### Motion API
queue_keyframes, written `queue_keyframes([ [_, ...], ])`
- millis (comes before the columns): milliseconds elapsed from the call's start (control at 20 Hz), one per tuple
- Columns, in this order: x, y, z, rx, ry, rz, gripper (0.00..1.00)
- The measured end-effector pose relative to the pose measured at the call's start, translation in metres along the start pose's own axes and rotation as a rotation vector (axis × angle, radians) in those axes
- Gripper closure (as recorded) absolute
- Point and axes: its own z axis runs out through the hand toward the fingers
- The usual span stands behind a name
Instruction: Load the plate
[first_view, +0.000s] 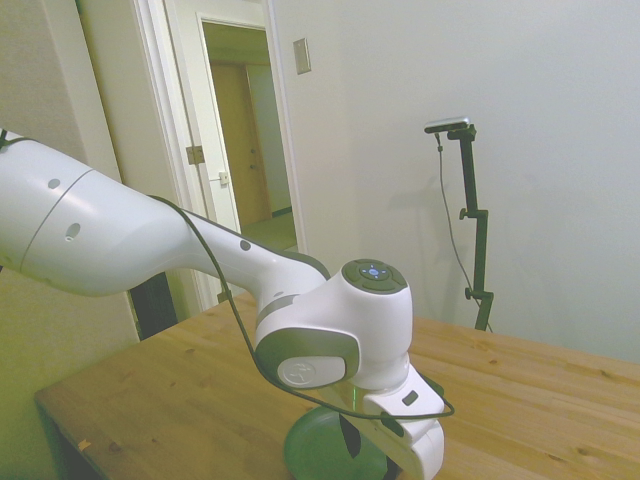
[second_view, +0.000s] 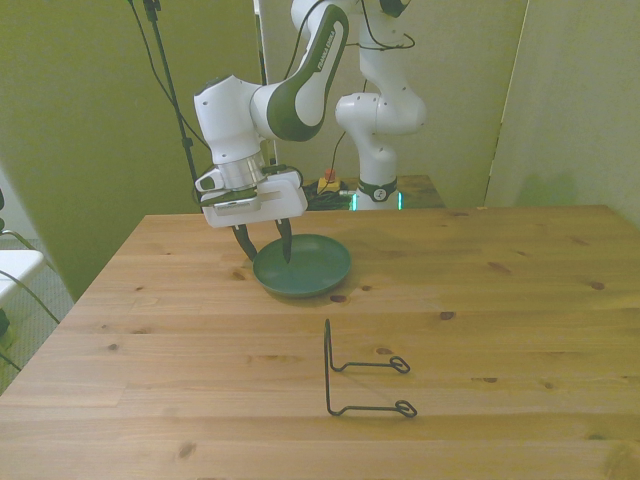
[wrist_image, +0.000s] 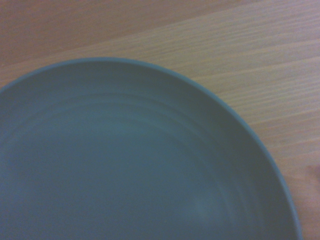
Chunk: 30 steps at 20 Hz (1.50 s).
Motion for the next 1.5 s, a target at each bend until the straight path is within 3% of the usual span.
queue_keyframes([
  [1200, 0.002, 0.004, -0.002, 0.007, 0.002, 0.006, 1.0],
  [1500, -0.002, -0.005, -0.017, 0.023, 0.012, -0.009, 1.0],
])
